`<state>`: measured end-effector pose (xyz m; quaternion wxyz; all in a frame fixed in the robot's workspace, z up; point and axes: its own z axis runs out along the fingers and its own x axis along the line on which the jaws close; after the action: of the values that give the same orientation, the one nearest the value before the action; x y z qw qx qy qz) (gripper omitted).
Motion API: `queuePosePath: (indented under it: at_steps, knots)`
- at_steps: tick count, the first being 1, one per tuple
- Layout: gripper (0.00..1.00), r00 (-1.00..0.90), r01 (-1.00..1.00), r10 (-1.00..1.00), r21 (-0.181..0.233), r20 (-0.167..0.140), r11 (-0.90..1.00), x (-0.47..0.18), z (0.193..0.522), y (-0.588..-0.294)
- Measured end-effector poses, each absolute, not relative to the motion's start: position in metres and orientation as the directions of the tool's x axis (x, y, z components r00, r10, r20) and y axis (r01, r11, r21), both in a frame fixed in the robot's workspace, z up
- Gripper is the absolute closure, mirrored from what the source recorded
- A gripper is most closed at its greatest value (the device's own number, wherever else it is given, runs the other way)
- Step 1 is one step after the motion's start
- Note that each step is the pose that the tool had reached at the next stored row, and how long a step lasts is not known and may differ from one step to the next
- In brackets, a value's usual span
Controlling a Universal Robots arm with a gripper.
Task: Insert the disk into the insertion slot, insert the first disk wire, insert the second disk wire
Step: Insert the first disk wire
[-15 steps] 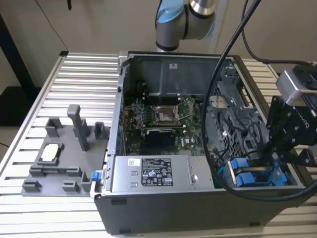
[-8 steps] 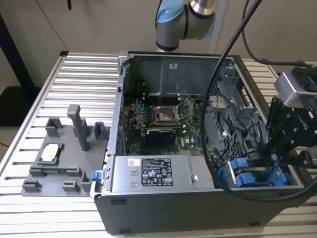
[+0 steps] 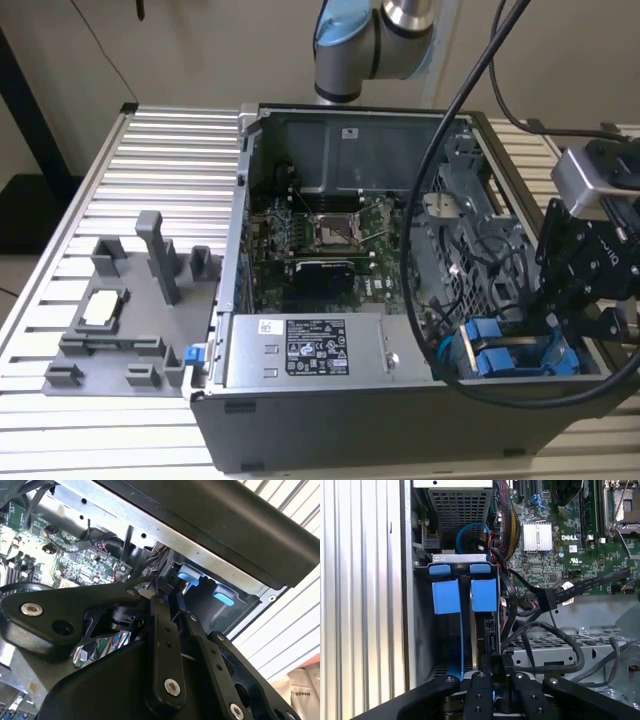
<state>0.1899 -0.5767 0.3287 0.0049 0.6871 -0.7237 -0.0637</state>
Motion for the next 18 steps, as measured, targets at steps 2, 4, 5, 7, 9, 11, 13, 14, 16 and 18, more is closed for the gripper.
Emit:
queuePosePath:
  at_steps: [2, 4, 5, 7, 9, 11, 13, 14, 16, 18]
  knots:
    - [0.75, -0.064, -0.993, -0.994, 0.100, -0.084, 0.055, 0.190, 0.332, -0.577]
    - [0.67, -0.069, -0.993, -0.994, 0.100, -0.082, 0.060, 0.190, 0.341, -0.577]
    - [0.67, -0.071, -0.993, -0.994, 0.100, -0.083, 0.063, 0.190, 0.345, -0.577]
    - [0.67, -0.075, -0.993, -0.994, 0.100, -0.083, 0.066, 0.190, 0.353, -0.577]
    - [0.67, -0.078, -0.993, -0.994, 0.100, -0.083, 0.069, 0.189, 0.360, -0.577]
    - [0.67, -0.078, -0.992, -0.993, 0.100, -0.083, 0.070, 0.188, 0.366, -0.577]
    - [0.67, -0.078, -0.992, -0.993, 0.100, -0.083, 0.070, 0.187, 0.374, -0.577]
    - [0.67, -0.078, -0.993, -0.994, 0.100, -0.083, 0.070, 0.187, 0.377, -0.577]
    - [0.67, -0.078, -0.992, -0.993, 0.100, -0.083, 0.070, 0.187, 0.381, -0.577]
    - [0.67, -0.079, -0.992, -0.993, 0.100, -0.083, 0.070, 0.186, 0.383, -0.577]
